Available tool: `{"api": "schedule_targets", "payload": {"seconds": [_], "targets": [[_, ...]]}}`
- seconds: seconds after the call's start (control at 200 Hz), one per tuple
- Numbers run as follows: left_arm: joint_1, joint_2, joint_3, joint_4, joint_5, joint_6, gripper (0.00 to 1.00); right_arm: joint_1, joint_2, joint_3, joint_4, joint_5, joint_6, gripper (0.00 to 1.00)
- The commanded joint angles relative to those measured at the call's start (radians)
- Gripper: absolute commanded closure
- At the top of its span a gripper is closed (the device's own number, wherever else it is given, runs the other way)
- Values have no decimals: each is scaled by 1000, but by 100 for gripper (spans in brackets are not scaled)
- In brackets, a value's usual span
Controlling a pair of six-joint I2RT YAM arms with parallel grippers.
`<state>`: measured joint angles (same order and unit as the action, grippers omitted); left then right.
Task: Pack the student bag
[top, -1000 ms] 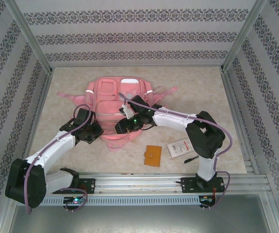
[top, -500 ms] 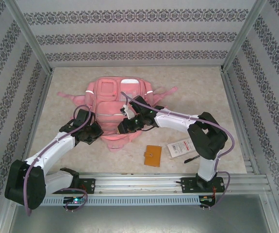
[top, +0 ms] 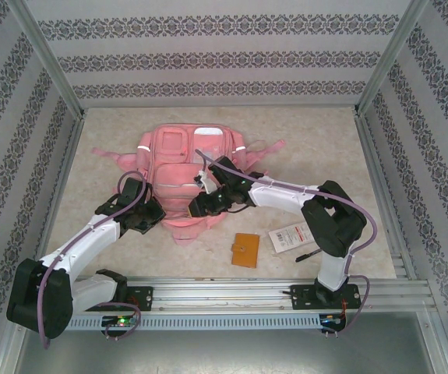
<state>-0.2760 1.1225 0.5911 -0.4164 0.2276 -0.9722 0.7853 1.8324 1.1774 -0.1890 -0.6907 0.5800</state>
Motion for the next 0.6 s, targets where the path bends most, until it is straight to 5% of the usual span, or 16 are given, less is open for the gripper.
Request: {"api": "schedule_targets", "payload": {"seconds": [0.0, 0.195, 0.33, 0.595], "targets": [[-13, -16, -4, 42, 12, 21, 100, 26, -8, -4, -1, 14, 2, 70], [-13, -15, -16, 55, 13, 15, 100, 42, 13, 14, 8, -6, 32, 71], [-14, -13, -23, 62, 10, 23, 100, 45, 1, -3, -5, 8, 39, 56], [-14, -13, -28, 65, 13, 27, 100, 62, 8, -23, -12, 48, 45, 62]]}}
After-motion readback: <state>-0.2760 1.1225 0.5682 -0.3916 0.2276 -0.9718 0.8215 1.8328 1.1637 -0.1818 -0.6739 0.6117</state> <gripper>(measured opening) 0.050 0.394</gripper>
